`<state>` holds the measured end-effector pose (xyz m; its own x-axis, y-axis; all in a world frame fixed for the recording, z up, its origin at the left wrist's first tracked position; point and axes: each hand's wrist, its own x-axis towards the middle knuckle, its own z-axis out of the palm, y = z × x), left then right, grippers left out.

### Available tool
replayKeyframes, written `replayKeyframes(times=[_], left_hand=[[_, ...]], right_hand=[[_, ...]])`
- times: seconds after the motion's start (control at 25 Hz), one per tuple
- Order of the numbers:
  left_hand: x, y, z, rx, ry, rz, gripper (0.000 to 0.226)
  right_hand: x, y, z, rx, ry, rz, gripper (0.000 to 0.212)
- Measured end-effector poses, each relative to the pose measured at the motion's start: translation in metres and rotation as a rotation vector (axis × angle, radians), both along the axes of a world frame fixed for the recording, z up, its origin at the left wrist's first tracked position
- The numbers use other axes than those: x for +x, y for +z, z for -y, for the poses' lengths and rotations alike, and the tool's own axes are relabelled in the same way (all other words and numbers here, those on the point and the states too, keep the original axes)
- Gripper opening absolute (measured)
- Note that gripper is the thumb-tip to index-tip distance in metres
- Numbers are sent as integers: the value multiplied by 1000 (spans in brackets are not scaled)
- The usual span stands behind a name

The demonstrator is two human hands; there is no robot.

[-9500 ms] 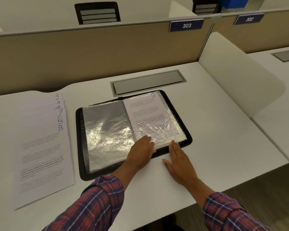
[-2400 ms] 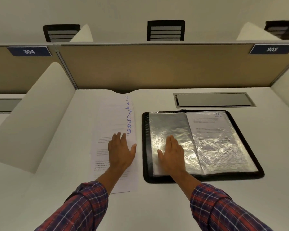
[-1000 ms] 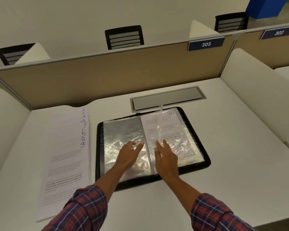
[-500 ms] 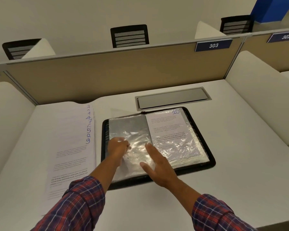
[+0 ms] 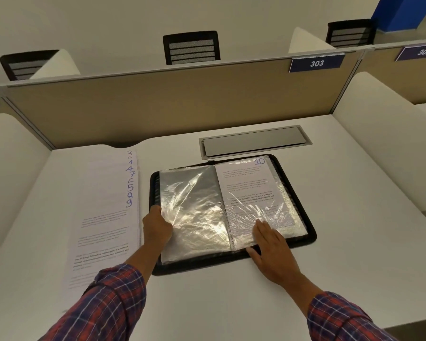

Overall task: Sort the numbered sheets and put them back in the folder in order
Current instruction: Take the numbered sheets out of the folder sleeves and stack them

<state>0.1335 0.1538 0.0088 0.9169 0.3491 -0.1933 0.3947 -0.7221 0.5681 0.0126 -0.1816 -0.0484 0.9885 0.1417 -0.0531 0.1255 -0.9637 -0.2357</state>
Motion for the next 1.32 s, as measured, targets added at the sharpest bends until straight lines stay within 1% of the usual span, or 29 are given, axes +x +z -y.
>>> replayKeyframes(times=[0.08,0.12,0.16,0.28,0.36,0.4,0.56,0.6,0.68,0.84,0.96,1.04,1.12,1.2,1.32], left_hand=[[-6,-2,9,187,-85,45,68],[-10,-3,16,252,-158,70,74],[-13,-5,23,272,-241,109,73],[-23,-11,55,203,-454,219,48],[-30,-13,81,194,-591,275,38],[-32,-16,94,195,-665,294,39],[-49,-25,138,107,-881,242,50],[-54,-28,147,106,-931,234,50],[-61,-33,160,116,-1005,264,42],[-71,-36,176,173,-966,373,21],[-74,-37,181,253,-954,406,11],[-76,-31,186,252,-913,366,13],[-77,-26,190,180,-843,320,18],[-75,-22,194,137,-772,291,21],[-72,-24,194,106,-730,254,24]], right_hand=[[-6,-4,8,-32,-3,24,83],[-8,-6,11,-35,-10,33,80],[-9,-8,14,-37,-11,35,79],[-10,-11,17,-42,5,42,77],[-10,-11,21,-44,13,45,76],[-11,-11,24,-43,15,55,76],[-15,-11,38,-34,23,74,75],[-17,-12,42,-27,19,83,75],[-22,-13,50,-18,4,111,73],[-31,-14,62,20,0,215,70],[-34,-10,67,60,30,294,63],[-37,-6,70,66,48,338,54],[-39,-2,70,69,78,388,48],[-41,0,68,69,123,422,47],[-39,2,65,68,187,428,48]])
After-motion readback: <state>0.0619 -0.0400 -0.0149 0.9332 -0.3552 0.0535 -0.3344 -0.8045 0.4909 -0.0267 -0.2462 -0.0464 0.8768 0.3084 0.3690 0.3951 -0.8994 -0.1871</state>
